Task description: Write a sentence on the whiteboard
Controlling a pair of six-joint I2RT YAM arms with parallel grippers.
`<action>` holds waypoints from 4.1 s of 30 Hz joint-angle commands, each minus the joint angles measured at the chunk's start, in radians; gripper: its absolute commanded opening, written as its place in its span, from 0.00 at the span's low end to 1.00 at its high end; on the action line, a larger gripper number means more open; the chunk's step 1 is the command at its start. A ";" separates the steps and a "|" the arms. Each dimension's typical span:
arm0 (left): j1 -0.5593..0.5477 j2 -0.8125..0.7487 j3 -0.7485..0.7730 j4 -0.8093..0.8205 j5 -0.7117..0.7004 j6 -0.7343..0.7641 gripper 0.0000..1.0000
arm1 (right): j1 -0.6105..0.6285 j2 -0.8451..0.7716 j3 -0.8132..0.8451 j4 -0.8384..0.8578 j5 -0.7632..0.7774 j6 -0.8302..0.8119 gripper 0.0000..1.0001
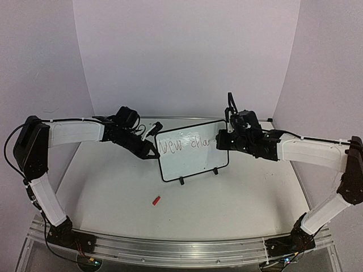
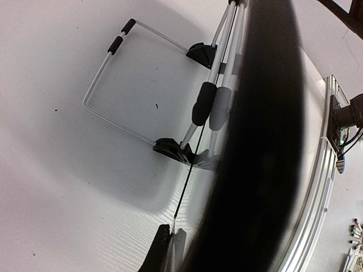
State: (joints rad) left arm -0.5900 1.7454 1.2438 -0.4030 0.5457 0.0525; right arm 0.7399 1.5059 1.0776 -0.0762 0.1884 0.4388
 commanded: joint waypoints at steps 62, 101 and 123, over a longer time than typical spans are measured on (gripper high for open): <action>-0.014 -0.012 0.037 -0.030 -0.034 0.011 0.00 | -0.005 0.004 -0.018 -0.024 0.061 0.041 0.00; -0.023 -0.018 0.037 -0.034 -0.048 0.014 0.00 | -0.035 -0.073 0.012 -0.062 0.056 0.012 0.00; -0.024 -0.016 0.039 -0.036 -0.049 0.016 0.00 | -0.043 -0.011 0.050 -0.023 0.029 -0.003 0.00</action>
State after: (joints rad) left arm -0.6033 1.7412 1.2507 -0.4198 0.5217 0.0528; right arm 0.7006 1.4707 1.0894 -0.1206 0.2237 0.4458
